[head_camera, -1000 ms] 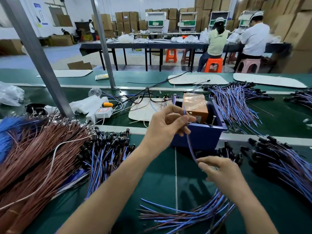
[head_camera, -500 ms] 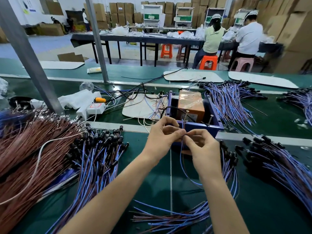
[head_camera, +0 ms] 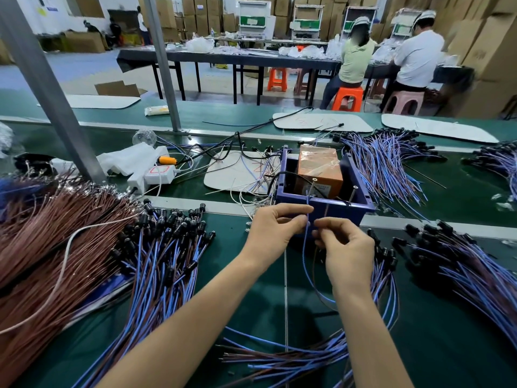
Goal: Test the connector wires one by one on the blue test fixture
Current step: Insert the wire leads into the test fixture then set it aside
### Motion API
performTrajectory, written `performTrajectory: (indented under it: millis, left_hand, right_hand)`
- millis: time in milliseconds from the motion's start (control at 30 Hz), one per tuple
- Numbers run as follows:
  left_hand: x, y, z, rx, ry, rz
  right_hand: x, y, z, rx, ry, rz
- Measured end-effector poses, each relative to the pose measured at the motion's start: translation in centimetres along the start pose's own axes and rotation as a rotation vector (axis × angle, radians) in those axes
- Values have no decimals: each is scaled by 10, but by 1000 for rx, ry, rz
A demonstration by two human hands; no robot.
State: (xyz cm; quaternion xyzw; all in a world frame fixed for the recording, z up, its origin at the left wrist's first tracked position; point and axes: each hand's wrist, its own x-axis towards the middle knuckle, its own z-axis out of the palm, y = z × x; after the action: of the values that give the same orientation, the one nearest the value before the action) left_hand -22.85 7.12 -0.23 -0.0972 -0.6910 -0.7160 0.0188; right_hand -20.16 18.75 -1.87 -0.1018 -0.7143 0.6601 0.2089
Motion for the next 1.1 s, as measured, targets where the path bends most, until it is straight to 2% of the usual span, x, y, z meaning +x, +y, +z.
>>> performTrajectory:
  millis: [367, 1100]
  left_hand:
    - [3, -13, -3, 128, -84, -42]
    - [4, -16, -5, 98, -124, -74]
  right_hand:
    - [-2, 7, -7, -37, 46, 42]
    - [5, 18, -11, -124, 28, 56]
